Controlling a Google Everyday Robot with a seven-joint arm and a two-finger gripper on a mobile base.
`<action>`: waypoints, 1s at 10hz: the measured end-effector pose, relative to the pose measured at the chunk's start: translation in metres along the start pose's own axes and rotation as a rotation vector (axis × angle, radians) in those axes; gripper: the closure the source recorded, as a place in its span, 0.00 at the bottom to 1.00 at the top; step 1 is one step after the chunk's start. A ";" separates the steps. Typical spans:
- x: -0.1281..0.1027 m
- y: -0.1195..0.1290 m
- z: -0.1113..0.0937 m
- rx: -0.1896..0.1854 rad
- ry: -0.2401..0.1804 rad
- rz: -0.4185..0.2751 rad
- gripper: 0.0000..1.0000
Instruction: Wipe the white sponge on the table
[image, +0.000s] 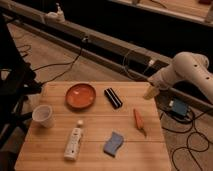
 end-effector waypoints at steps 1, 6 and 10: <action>0.000 0.000 0.000 -0.001 -0.001 0.001 0.29; 0.000 0.000 0.000 0.000 0.000 0.000 0.29; 0.000 0.001 -0.001 -0.008 0.006 -0.022 0.29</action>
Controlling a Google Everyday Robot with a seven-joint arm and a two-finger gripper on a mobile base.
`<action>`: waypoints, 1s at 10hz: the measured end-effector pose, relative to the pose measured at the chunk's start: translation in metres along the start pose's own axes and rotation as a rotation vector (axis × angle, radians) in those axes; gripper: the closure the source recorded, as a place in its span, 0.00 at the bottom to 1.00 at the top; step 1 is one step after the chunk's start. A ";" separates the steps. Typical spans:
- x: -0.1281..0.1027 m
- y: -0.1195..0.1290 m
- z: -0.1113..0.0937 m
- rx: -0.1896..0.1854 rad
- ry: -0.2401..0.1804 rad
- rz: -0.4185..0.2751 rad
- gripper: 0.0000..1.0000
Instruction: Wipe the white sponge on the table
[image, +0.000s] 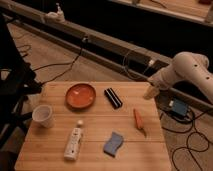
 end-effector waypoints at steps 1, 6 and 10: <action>0.001 0.003 -0.001 -0.013 0.018 -0.045 0.29; -0.049 0.074 0.027 -0.231 -0.034 -0.514 0.29; -0.069 0.156 0.042 -0.434 -0.171 -0.747 0.29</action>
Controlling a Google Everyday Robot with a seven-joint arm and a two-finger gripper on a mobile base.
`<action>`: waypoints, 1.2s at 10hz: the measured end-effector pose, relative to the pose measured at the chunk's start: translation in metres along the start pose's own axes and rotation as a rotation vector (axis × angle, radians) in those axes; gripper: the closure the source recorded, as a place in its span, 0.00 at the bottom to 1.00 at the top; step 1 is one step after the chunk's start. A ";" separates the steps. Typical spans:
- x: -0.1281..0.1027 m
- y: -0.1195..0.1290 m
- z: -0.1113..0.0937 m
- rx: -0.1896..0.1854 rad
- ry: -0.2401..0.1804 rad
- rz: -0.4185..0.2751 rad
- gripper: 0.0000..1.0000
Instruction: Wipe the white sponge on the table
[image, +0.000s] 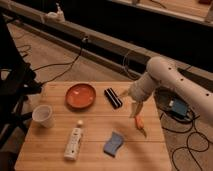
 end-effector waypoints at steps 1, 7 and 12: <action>-0.007 0.005 0.003 -0.010 -0.018 -0.047 0.29; -0.009 0.010 0.005 -0.024 -0.018 -0.072 0.29; -0.013 0.051 0.051 -0.273 0.103 -0.381 0.29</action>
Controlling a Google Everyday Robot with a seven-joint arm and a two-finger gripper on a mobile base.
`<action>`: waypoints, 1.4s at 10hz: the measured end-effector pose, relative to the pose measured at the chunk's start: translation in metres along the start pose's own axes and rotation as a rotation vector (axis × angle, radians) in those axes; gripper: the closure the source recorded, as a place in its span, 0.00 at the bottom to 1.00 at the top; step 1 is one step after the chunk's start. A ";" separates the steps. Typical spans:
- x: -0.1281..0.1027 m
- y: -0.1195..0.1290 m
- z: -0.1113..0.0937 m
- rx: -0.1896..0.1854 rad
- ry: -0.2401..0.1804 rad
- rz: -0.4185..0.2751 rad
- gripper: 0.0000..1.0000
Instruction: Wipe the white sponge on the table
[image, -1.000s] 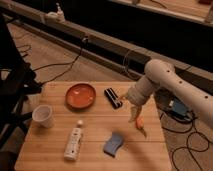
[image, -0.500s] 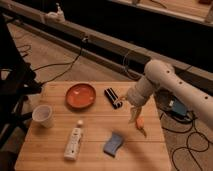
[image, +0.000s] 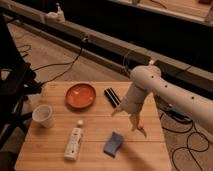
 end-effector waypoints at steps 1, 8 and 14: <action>-0.001 -0.001 0.010 -0.017 0.011 -0.029 0.29; -0.006 -0.021 0.062 -0.014 0.056 -0.100 0.29; 0.008 -0.006 0.103 -0.072 0.036 -0.056 0.29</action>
